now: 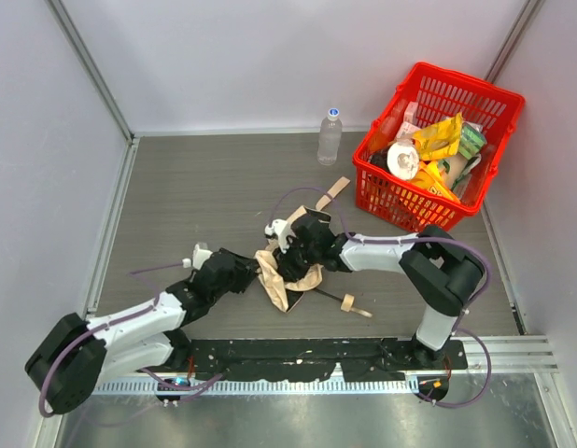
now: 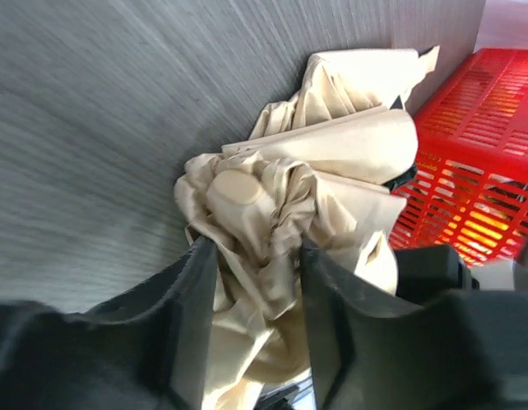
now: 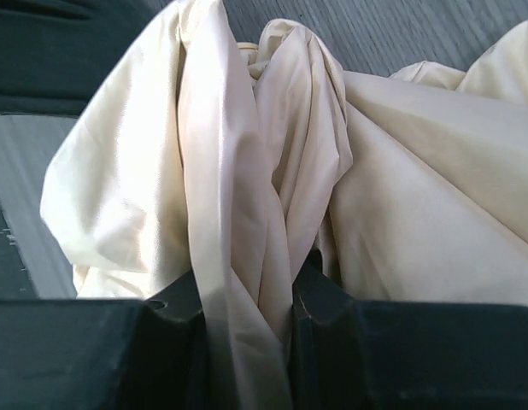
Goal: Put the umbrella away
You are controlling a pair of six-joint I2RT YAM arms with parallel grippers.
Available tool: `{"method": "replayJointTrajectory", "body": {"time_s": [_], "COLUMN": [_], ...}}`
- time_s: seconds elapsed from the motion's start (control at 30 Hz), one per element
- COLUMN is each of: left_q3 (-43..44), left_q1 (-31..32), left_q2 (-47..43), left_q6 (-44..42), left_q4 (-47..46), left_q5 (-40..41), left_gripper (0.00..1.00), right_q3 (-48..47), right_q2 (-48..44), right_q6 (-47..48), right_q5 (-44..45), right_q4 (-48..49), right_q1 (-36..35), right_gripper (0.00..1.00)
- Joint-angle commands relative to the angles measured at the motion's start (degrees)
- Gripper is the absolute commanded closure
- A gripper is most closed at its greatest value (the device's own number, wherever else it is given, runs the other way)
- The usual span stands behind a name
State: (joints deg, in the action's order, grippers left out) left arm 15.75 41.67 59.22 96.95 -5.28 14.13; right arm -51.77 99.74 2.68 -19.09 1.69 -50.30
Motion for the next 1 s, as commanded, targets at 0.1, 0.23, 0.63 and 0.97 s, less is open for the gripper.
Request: {"method": "replayJointTrajectory", "body": {"time_s": [0.1, 0.23, 0.63, 0.97], "left_q3": [-6.34, -7.83, -0.99, 1.13], "left_q1": [0.25, 0.25, 0.25, 0.34], "left_q2": [-18.32, -28.18, -4.05, 5.81], "left_q6": [-10.98, -10.03, -3.09, 0.52], "left_q4": [11.06, 15.74, -2.11, -6.50], "left_q5": [5.55, 4.77, -0.69, 4.94], "left_gripper": [0.01, 0.00, 0.00, 0.00], "right_q3": [-1.05, -3.77, -8.70, -9.93], "right_q2": [9.67, 13.45, 20.58, 20.84], "right_q6": [-7.94, -11.37, -12.96, -11.82], "right_q5": [-19.22, -24.23, -31.18, -32.85], "right_q4": [-5.30, -5.29, -6.09, -7.76], "right_q1": [7.05, 8.64, 10.58, 10.58], "right_gripper": [0.99, 0.99, 0.99, 0.99]}}
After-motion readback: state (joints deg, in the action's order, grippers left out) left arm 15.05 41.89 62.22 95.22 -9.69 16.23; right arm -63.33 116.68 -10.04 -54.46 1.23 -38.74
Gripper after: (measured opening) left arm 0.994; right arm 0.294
